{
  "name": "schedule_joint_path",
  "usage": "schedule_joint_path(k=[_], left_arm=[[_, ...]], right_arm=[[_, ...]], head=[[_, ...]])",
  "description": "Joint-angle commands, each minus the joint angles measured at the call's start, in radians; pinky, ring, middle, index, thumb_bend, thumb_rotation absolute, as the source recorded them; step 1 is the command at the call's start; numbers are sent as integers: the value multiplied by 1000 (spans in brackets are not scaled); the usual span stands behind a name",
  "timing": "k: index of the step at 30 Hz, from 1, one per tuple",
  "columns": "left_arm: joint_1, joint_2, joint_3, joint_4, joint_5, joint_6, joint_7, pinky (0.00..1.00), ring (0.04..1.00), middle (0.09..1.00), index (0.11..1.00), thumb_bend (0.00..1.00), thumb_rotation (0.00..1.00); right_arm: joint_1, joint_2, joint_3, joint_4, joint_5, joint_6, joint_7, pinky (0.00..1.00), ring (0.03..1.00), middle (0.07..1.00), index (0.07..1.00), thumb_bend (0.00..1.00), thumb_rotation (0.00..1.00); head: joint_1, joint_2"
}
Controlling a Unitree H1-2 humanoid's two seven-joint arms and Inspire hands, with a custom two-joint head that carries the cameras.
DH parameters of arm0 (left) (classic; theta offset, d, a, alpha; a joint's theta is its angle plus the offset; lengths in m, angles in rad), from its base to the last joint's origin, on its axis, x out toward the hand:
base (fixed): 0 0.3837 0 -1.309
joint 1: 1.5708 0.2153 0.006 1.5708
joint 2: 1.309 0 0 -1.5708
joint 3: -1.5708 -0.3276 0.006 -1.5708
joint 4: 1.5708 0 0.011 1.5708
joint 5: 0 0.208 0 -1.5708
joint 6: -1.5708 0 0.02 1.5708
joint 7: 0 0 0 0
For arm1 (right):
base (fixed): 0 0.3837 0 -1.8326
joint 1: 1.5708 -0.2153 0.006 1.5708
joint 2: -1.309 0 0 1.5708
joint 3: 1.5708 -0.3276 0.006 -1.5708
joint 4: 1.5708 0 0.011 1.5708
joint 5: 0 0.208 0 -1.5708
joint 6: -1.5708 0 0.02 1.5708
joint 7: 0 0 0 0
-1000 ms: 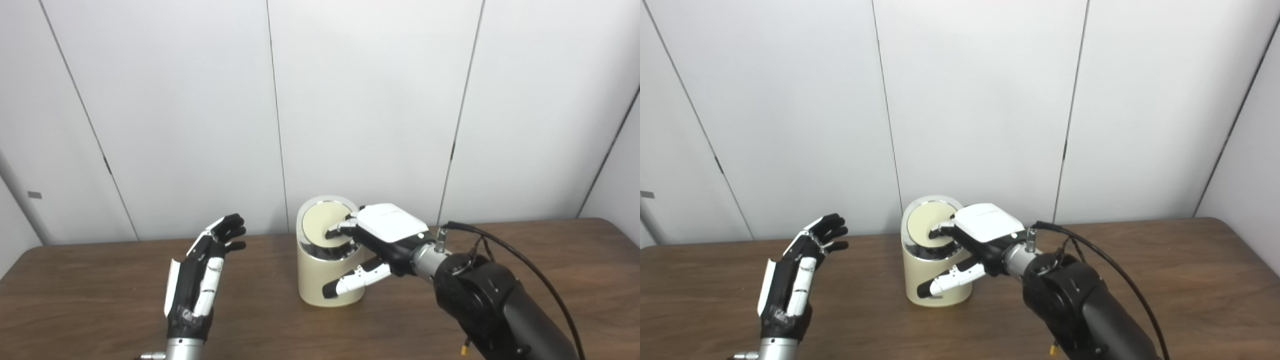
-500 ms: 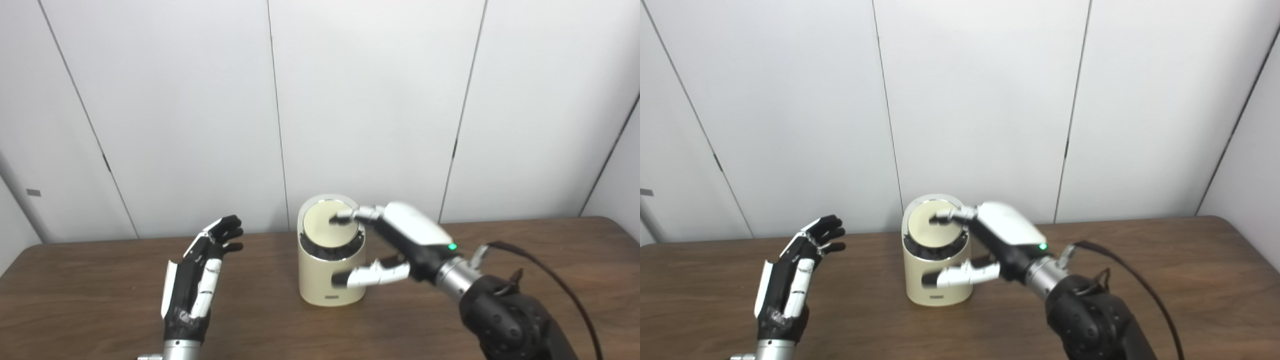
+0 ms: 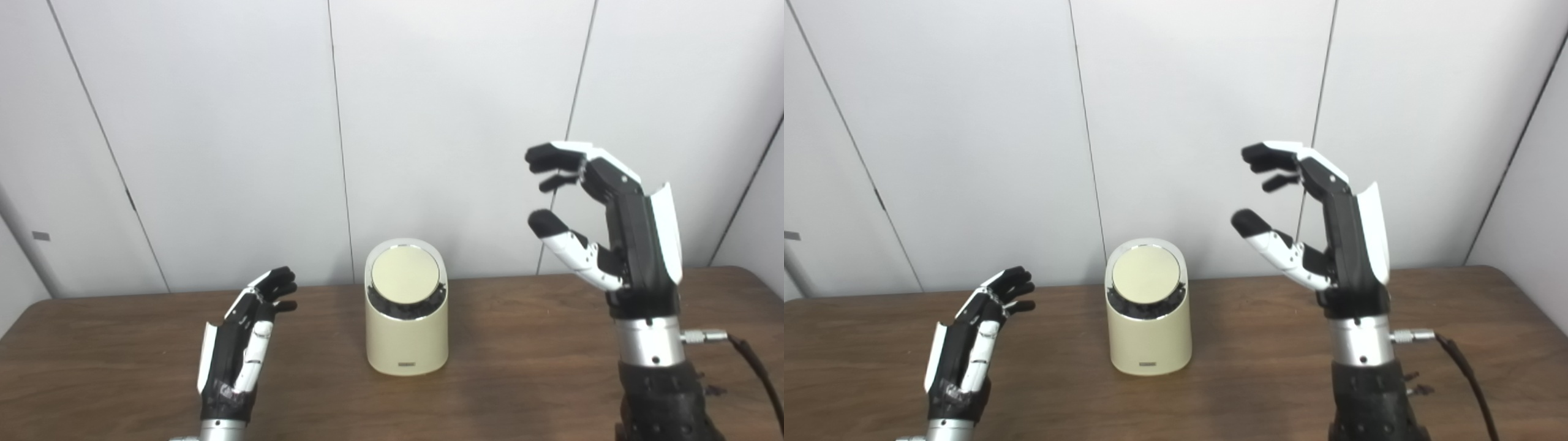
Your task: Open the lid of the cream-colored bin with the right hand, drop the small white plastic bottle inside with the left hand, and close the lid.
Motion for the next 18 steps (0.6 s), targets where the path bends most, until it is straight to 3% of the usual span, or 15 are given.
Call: schedule_joint_path(k=[1,3,6,11,12,18], left_arm=[[-35,2,0,-14,-14,-47,-10,708,784,804,795,450,762],[-35,1,1,-15,-20,-47,-12,711,785,804,794,433,761],[-35,-1,6,-15,-11,-52,-8,707,781,802,790,375,761],[-35,-7,13,-15,-18,-58,-9,707,786,803,789,280,738],[-34,-8,14,-15,-21,-59,-10,712,787,803,789,267,732],[-29,-12,23,-21,-23,-61,-15,708,785,800,782,256,705]], right_arm=[[4,10,-4,19,50,-80,-36,518,663,712,687,438,560],[28,22,-4,42,69,-99,-53,537,669,727,701,345,517],[65,29,-12,109,79,-154,-87,583,707,750,723,256,529],[110,-6,-22,289,80,-305,-133,655,756,771,743,266,584],[115,-18,-14,315,87,-321,-144,649,756,772,736,249,514],[155,-115,79,475,134,-332,-216,674,772,795,762,241,503]], head=[[0,0],[1,0],[7,-3],[9,-11],[11,-12],[13,-15]])
